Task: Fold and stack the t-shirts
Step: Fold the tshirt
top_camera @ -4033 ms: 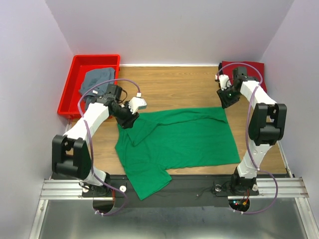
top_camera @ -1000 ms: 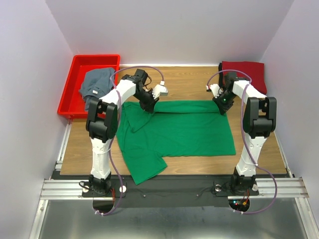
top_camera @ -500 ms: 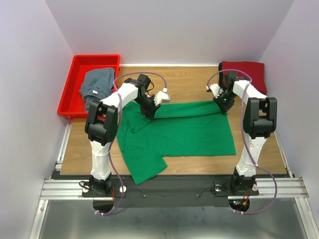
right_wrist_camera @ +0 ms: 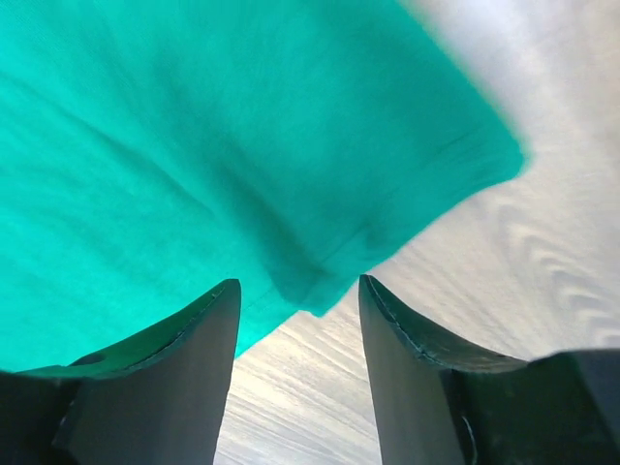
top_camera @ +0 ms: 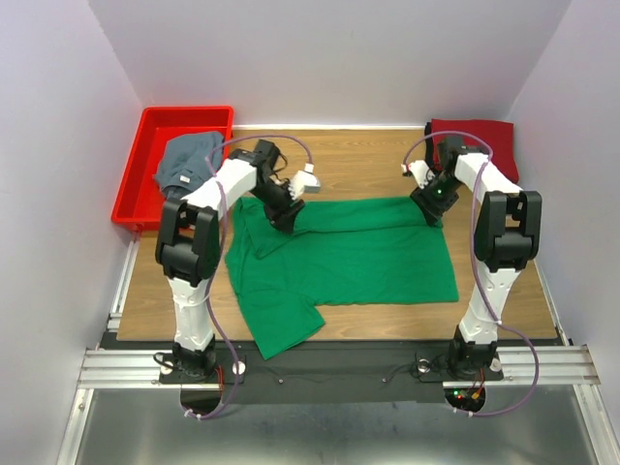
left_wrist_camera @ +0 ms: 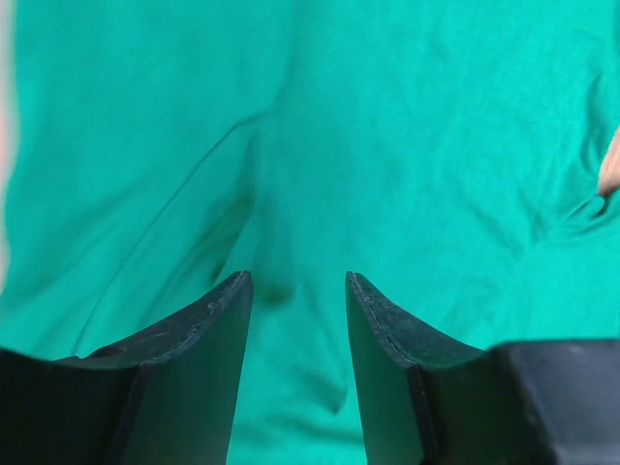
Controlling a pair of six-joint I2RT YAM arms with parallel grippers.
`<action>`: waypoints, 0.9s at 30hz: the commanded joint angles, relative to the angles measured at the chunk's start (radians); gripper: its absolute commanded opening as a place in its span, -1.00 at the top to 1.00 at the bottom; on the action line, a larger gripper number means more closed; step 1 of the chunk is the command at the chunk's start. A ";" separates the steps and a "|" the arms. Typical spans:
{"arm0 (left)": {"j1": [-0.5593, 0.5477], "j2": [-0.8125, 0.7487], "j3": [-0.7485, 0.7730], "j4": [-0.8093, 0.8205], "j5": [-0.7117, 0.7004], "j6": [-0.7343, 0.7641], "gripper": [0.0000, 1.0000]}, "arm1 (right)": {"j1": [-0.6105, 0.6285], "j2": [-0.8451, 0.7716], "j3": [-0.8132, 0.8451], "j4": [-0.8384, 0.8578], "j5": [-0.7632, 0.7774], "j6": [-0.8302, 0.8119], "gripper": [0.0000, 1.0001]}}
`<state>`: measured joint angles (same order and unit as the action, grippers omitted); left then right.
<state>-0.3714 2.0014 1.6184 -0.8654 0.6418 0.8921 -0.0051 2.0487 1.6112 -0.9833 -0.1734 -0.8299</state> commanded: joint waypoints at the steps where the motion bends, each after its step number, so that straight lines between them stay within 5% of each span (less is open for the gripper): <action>1: 0.115 -0.081 0.023 -0.050 0.052 -0.022 -0.06 | 0.004 -0.044 0.125 -0.060 -0.101 0.052 -0.14; 5: 0.218 -0.081 -0.018 0.026 0.032 -0.082 0.05 | 0.046 0.008 0.194 -0.066 -0.130 0.121 -0.02; 16: 0.233 0.039 -0.025 0.281 -0.148 -0.288 0.33 | 0.056 0.225 0.296 0.047 -0.019 0.270 0.33; 21: 0.238 0.126 0.057 0.292 -0.183 -0.321 0.37 | 0.056 0.312 0.328 0.092 0.054 0.302 0.36; 27: 0.247 0.059 0.114 0.206 -0.051 -0.243 0.24 | 0.079 0.200 0.323 0.075 -0.113 0.293 0.25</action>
<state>-0.1333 2.1578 1.7000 -0.6109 0.5022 0.6075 0.0555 2.2971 1.9377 -0.9386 -0.2100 -0.5407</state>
